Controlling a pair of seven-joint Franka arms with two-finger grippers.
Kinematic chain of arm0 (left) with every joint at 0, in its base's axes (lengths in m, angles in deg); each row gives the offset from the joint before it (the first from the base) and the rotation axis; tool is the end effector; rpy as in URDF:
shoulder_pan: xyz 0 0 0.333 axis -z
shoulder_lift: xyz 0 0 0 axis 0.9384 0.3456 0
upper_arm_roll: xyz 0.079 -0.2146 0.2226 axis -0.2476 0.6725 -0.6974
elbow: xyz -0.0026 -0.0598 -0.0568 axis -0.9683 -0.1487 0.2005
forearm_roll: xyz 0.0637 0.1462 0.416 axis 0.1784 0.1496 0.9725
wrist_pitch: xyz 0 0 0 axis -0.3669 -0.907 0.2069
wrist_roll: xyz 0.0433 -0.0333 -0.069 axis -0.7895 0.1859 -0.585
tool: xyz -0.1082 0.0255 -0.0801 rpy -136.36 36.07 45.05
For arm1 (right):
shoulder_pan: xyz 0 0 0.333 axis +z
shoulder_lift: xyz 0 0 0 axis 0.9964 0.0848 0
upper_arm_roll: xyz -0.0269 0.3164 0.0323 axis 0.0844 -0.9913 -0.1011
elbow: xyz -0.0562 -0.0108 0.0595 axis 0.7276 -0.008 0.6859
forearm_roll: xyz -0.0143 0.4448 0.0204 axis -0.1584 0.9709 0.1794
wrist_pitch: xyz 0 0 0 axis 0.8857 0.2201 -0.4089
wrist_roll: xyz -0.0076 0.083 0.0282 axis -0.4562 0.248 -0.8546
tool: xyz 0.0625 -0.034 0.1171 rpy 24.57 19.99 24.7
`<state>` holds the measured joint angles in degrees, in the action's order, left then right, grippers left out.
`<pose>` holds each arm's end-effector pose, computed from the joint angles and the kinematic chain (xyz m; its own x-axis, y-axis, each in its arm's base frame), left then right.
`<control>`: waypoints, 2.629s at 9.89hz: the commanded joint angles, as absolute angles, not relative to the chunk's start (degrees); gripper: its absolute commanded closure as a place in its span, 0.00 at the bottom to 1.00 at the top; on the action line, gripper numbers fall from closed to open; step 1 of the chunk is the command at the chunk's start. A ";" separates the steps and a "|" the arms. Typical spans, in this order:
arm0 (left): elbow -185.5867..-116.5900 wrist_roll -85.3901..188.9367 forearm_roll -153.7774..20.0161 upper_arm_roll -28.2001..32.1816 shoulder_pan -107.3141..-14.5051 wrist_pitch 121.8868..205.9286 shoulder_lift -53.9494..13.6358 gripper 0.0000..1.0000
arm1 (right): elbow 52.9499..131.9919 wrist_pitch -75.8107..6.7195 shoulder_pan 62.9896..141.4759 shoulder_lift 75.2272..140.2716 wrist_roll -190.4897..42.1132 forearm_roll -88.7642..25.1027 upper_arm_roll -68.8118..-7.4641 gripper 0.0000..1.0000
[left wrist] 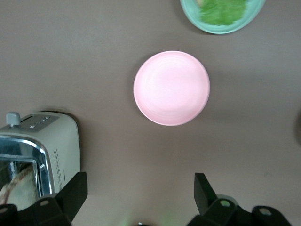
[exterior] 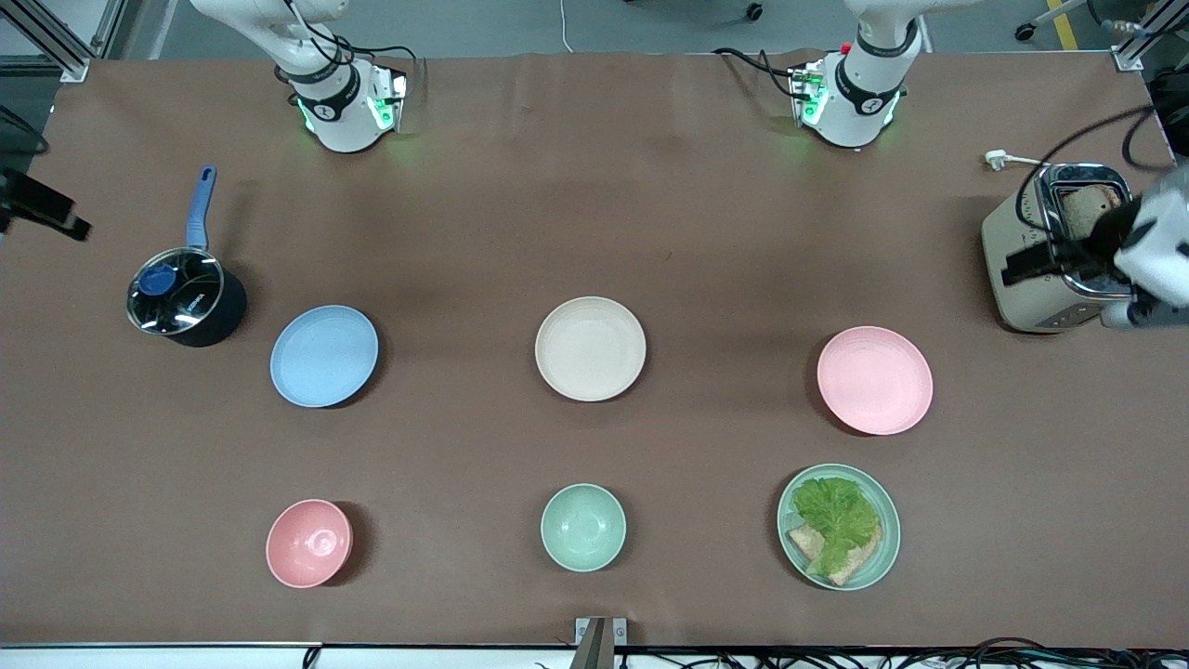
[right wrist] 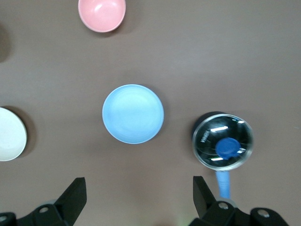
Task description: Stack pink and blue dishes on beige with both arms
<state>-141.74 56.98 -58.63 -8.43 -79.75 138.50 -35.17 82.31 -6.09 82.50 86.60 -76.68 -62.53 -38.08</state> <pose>0.6492 0.0278 0.4822 0.9853 0.0575 -0.1607 0.0638 -0.9974 0.0342 0.6091 -0.0705 0.5812 0.9936 -0.0919 -0.0663 -0.0987 -0.9893 -0.1075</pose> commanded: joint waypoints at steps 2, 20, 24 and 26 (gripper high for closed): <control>-150.84 67.93 -61.58 -8.16 -84.71 154.27 -27.17 0.00 | 90.28 -17.42 80.74 94.28 -63.63 -54.38 -36.48 0.00; -152.98 83.18 -68.17 -7.20 -87.54 168.21 -9.73 1.00 | 109.46 -40.39 81.44 115.40 -18.40 -21.66 -29.44 0.82; -152.98 72.77 -68.26 -0.28 -87.19 156.63 -19.66 1.00 | 107.89 -38.38 81.53 115.14 -21.90 -21.22 -29.35 1.00; -153.24 57.08 -67.56 8.22 -86.92 156.08 -20.82 1.00 | 104.04 -30.51 81.53 112.25 -31.26 -23.22 -28.39 1.00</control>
